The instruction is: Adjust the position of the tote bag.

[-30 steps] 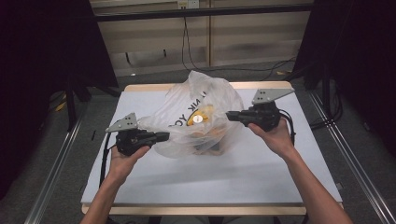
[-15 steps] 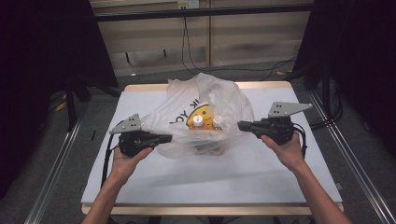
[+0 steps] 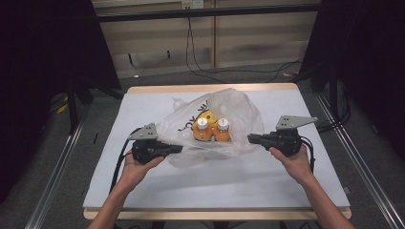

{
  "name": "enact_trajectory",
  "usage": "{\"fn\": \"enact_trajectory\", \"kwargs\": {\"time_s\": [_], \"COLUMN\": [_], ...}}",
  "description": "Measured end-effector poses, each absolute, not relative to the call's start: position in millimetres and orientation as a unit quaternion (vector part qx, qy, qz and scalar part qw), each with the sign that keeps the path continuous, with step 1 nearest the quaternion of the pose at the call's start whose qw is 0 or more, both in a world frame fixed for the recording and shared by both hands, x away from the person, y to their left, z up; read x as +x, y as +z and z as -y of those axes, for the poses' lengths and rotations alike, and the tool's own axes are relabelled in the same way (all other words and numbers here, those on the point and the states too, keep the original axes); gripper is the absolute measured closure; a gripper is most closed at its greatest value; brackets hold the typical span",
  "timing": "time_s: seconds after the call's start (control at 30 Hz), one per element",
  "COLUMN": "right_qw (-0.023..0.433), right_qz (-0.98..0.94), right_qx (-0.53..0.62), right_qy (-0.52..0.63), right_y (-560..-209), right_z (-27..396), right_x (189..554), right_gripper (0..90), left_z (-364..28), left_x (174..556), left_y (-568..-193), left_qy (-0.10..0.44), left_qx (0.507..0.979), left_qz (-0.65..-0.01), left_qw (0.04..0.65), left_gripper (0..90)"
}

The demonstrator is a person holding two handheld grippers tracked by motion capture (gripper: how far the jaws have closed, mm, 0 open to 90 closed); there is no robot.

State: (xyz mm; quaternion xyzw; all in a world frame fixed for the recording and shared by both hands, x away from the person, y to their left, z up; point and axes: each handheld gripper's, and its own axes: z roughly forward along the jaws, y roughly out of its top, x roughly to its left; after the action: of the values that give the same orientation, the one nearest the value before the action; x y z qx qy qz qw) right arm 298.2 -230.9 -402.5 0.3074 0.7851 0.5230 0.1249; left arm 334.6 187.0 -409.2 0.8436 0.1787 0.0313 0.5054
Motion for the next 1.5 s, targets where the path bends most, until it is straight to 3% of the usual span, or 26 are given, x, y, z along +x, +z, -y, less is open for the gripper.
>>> {"fn": "enact_trajectory", "kwargs": {"time_s": [0.23,0.73,1.13,1.33,1.5], "right_qw": [0.119,0.088,0.078,0.071,0.079], "right_qz": [-0.784,-0.817,-0.852,-0.854,-0.845], "right_qx": [0.326,0.349,0.335,0.336,0.331], "right_qy": [0.515,0.45,0.395,0.392,0.413], "right_y": [-418.3,-462.9,-480.4,-484.5,-476.2], "right_z": [229.1,224.7,212.0,211.8,215.1], "right_x": [308.1,320.7,319.5,319.6,314.4], "right_gripper": [90.0,90.0,90.0,90.0,78.5], "left_z": [-187.6,-172.1,-168.2,-169.3,-175.8], "left_x": [340.5,348.3,345.9,344.8,340.3], "left_y": [-419.2,-457.9,-477.6,-479.4,-469.8], "left_qy": [0.03,0.008,0.006,0.001,0.002], "left_qx": [0.842,0.877,0.899,0.894,0.884], "left_qz": [-0.183,-0.186,-0.186,-0.19,-0.184], "left_qw": [0.507,0.443,0.398,0.406,0.429], "left_gripper": [90.0,90.0,90.0,90.0,83.4]}}
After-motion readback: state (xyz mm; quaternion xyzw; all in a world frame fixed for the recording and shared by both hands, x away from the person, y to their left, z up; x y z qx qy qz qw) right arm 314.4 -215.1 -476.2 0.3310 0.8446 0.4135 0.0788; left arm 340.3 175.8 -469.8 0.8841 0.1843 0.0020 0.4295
